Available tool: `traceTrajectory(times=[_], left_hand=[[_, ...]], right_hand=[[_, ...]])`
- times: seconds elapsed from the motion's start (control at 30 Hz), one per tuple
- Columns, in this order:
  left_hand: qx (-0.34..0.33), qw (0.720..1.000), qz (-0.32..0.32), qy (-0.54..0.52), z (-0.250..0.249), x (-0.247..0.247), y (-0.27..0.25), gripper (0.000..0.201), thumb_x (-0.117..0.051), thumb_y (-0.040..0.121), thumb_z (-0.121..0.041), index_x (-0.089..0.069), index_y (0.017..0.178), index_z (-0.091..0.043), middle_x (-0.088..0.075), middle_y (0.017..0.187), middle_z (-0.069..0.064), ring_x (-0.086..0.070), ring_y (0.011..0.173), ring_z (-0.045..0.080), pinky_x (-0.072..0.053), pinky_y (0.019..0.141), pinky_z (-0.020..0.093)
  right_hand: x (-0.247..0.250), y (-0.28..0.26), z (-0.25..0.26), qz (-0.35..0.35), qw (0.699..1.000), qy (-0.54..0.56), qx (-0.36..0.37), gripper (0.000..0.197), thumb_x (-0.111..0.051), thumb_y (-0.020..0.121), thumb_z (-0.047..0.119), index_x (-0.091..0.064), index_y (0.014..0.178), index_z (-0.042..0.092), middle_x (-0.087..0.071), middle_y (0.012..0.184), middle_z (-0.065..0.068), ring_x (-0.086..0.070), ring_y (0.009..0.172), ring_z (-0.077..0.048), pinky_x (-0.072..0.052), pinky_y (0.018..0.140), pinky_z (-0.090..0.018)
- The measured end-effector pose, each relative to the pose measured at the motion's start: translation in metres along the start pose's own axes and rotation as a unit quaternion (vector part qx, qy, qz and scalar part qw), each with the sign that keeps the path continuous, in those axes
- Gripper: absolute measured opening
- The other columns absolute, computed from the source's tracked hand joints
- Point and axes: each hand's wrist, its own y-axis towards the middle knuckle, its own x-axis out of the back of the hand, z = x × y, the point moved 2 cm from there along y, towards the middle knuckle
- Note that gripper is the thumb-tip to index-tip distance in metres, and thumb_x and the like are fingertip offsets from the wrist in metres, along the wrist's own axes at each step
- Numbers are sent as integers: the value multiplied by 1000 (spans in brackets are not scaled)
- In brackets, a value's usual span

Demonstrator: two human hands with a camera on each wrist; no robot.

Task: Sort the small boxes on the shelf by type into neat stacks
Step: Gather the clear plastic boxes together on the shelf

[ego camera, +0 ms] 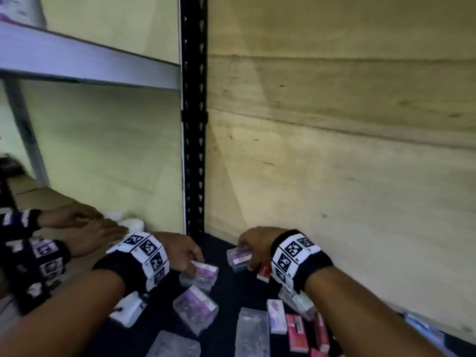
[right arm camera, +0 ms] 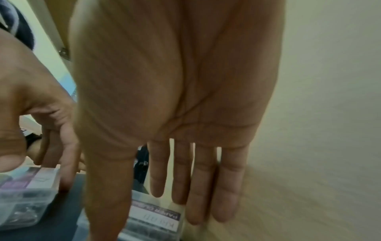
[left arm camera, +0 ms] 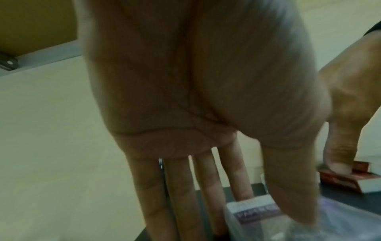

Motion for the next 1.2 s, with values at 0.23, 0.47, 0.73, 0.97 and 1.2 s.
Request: traceTrajectory(times=[0.23,0.47,0.73,0.97,1.2], left_hand=[[-4,1000,12,13,-3,-2,13,36,-71,87,-29,-65,122,-20,-67,111,-7,-59,100,7,-46,96,27],[2,1000,-3,5,1,6,12,41,-84,74,-34,-65,108,-22,-70,108,-4,-60,89,6,-50,89,27],[-14,999,-25,24,5,20,25,46,-82,76,-26,-65,119,-22,-63,98,-11,-58,89,5,-49,87,23],[-39,995,-83,39,8,29,47,41,-82,76,-19,-67,114,-23,-65,105,-6,-62,98,13,-52,91,32],[-61,990,-116,59,10,36,62,44,-82,77,-17,-68,118,-21,-67,114,-1,-61,100,15,-51,87,28]], right_hand=[[-7,8,7,-22,997,-69,-29,47,-81,76,26,-65,117,8,-67,112,-10,-66,94,-28,-54,76,-32],[-1,-9,18,-11,997,-54,-47,59,-81,76,39,-55,120,11,-63,114,-8,-59,91,-24,-45,70,-31],[11,-27,5,-37,997,49,-53,66,-86,70,36,-46,122,25,-56,109,4,-56,94,-20,-47,75,-31],[16,-30,4,-48,997,52,-21,65,-75,85,18,-44,141,32,-56,125,-2,-57,94,-18,-46,76,-28],[22,-14,7,-89,994,50,-31,56,-76,85,26,-52,135,19,-61,123,-4,-60,102,-21,-50,82,-29]])
